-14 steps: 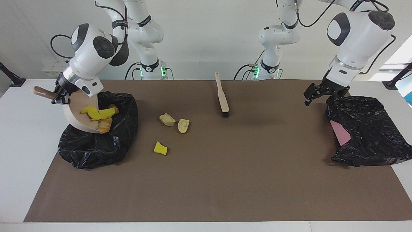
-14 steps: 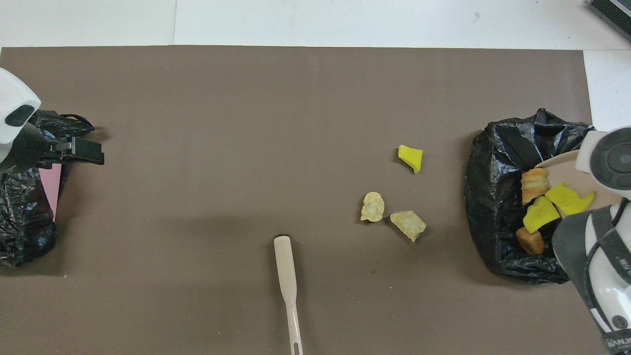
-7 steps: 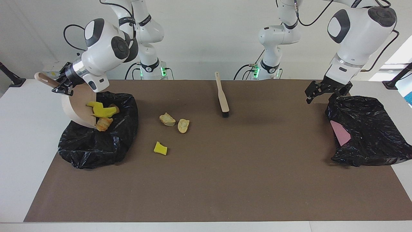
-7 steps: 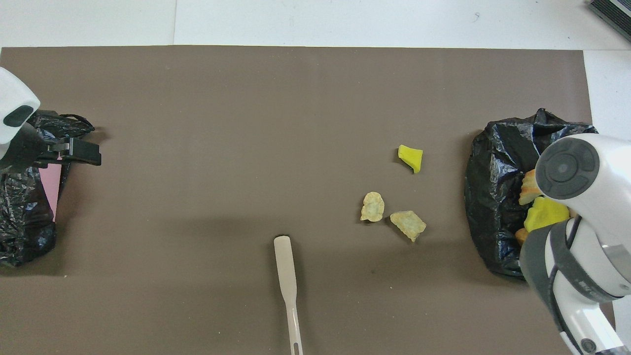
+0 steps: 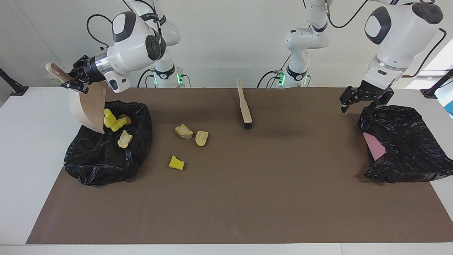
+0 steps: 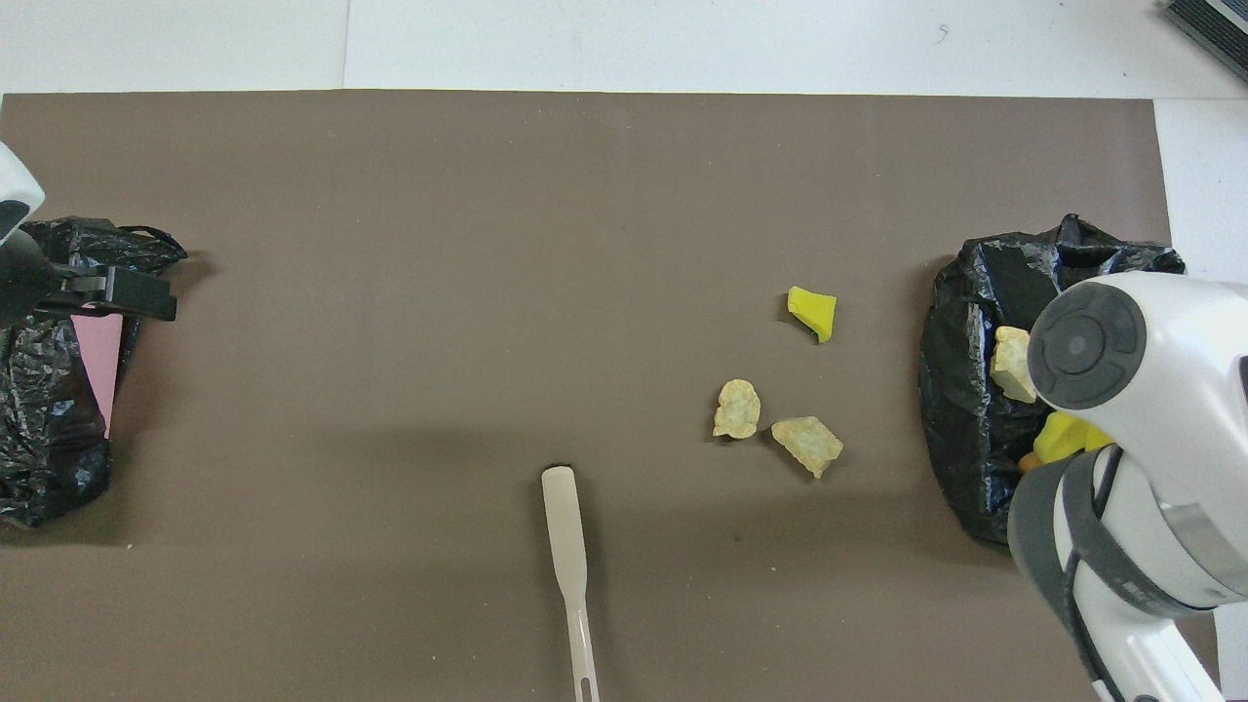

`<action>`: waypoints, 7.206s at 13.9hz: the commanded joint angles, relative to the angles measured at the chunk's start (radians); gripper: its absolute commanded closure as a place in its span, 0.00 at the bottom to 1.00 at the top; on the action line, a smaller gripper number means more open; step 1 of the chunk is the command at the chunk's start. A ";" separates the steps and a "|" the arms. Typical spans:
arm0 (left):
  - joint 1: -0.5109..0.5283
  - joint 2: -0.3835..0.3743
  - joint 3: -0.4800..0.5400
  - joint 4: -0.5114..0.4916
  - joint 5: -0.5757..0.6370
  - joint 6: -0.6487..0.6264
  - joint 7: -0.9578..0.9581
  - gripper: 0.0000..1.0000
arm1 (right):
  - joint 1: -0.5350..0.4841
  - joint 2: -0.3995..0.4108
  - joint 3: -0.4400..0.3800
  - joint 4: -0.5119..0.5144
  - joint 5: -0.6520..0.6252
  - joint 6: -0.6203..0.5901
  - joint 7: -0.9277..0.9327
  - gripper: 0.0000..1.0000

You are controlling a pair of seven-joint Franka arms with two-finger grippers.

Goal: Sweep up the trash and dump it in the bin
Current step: 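Tilt the dustpan with the right gripper to dump pieces into the bag, then return the dustpan to the mat center with the right gripper and release, then grasp the dustpan with the left gripper while the right gripper grasps the brush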

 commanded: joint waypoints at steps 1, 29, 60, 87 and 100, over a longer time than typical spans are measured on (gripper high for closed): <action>0.013 0.072 -0.008 0.112 0.015 -0.055 0.016 0.00 | 0.002 0.023 0.006 0.039 -0.003 -0.010 0.060 1.00; 0.010 0.053 -0.008 0.078 0.014 -0.054 0.020 0.00 | 0.206 0.674 0.124 0.763 0.999 0.229 1.692 1.00; 0.010 0.047 -0.010 0.069 0.015 -0.048 0.020 0.00 | 0.323 0.549 0.154 0.486 1.121 0.484 2.148 0.05; -0.404 0.314 -0.013 0.024 0.020 0.363 -0.412 0.00 | 0.669 0.122 0.157 -0.325 1.411 0.669 2.153 0.12; -0.563 0.471 -0.014 0.044 0.138 0.501 -0.655 0.57 | 0.686 0.128 0.157 -0.352 1.424 0.724 2.159 0.62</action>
